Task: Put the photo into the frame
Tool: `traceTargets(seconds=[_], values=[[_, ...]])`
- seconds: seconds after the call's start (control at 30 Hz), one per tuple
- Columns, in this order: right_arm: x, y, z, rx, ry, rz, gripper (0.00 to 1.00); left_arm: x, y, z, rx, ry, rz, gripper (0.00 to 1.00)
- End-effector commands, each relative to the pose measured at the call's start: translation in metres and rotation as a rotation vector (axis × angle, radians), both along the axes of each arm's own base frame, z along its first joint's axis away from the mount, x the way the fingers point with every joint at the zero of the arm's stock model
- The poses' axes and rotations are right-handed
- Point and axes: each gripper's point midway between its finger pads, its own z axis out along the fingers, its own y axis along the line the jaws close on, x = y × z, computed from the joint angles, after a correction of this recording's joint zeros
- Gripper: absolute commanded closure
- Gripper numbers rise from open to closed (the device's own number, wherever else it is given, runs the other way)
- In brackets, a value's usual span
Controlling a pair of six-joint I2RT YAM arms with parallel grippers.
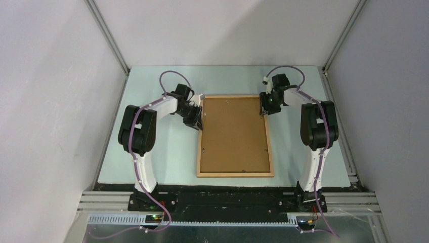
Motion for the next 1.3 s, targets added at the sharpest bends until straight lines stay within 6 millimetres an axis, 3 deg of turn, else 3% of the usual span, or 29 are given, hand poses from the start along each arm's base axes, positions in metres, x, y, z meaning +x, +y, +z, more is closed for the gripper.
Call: traceTargets(seconds=[0.0, 0.83, 1.07, 1.27], values=[[-0.013, -0.007, 0.002, -0.045, 0.021, 0.031, 0.51, -0.010, -0.012, 0.001, -0.038, 0.013, -0.062, 1.00], [-0.024, -0.014, 0.007, -0.044, 0.025, 0.073, 0.67, -0.009, -0.009, 0.000, -0.022, 0.008, -0.055, 1.00], [-0.018, -0.017, 0.014, -0.016, 0.008, 0.048, 0.59, -0.009, -0.009, -0.001, -0.022, 0.012, -0.055, 1.00], [-0.009, -0.020, 0.034, 0.067, -0.021, 0.011, 0.49, -0.009, -0.009, -0.001, -0.019, 0.011, -0.054, 1.00]])
